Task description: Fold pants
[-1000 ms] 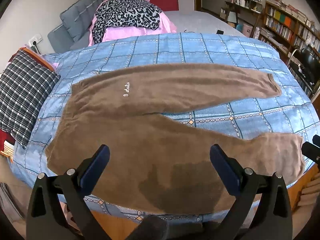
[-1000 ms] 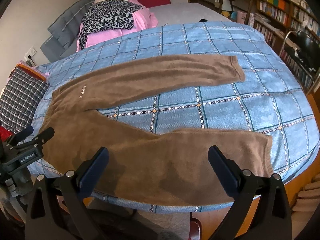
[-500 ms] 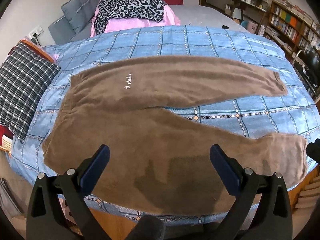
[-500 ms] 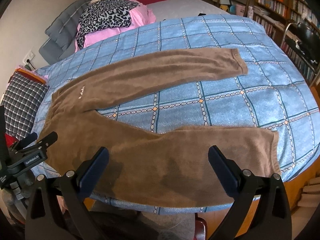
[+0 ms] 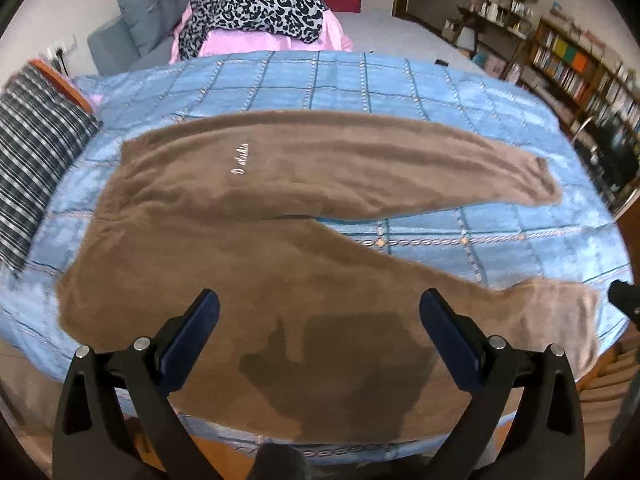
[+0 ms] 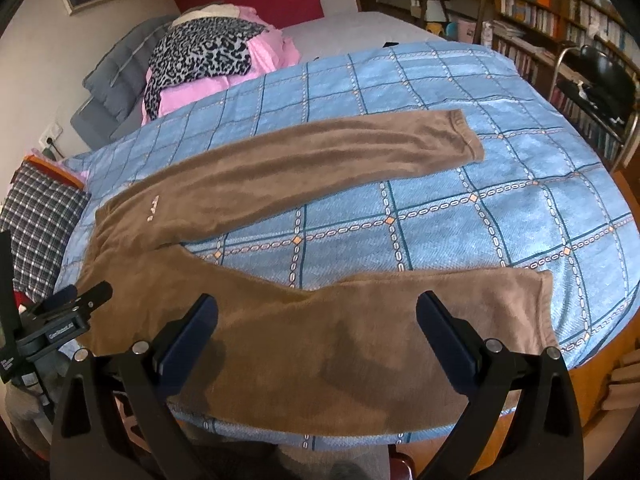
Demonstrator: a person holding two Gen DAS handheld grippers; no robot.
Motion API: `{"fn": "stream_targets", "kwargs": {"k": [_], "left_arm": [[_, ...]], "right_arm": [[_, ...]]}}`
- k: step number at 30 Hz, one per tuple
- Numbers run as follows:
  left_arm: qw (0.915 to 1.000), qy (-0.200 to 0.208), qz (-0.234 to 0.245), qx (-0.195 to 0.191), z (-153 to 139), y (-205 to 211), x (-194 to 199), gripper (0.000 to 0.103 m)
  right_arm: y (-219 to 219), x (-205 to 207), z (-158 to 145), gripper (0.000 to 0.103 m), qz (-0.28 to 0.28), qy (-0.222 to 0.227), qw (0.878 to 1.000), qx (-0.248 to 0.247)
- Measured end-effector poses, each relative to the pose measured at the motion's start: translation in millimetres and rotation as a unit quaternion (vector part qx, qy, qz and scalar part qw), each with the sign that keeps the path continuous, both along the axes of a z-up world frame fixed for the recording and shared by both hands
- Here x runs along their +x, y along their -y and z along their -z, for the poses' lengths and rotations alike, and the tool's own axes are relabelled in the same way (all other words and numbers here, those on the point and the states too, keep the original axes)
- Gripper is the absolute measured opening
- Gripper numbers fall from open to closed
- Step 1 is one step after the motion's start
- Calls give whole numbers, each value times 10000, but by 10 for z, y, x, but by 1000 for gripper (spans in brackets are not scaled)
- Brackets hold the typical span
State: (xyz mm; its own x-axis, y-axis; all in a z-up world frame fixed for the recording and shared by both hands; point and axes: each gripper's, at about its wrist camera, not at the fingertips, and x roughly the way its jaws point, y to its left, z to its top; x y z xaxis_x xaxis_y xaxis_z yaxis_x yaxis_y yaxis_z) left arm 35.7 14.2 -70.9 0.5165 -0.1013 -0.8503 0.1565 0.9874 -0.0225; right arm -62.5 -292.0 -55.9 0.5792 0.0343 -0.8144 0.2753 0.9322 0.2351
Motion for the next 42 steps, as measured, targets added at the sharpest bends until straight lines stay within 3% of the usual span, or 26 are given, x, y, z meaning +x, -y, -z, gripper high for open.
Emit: {"fn": "stream_targets", "kwargs": {"k": [6, 15, 28, 42], "left_arm": [[9997, 122, 27, -194, 43, -39, 44, 101], [9992, 370, -71, 136, 60, -71, 105, 101], [9987, 321, -234, 323, 147, -165, 267, 101], [9899, 132, -974, 1022, 398, -727, 1119, 101]], "right_arm": [[53, 30, 44, 98, 74, 47, 9999, -50], [76, 74, 100, 98, 84, -5, 9999, -89], [173, 186, 192, 98, 207, -124, 9996, -163], [498, 644, 440, 98, 438, -525, 9976, -135]]}}
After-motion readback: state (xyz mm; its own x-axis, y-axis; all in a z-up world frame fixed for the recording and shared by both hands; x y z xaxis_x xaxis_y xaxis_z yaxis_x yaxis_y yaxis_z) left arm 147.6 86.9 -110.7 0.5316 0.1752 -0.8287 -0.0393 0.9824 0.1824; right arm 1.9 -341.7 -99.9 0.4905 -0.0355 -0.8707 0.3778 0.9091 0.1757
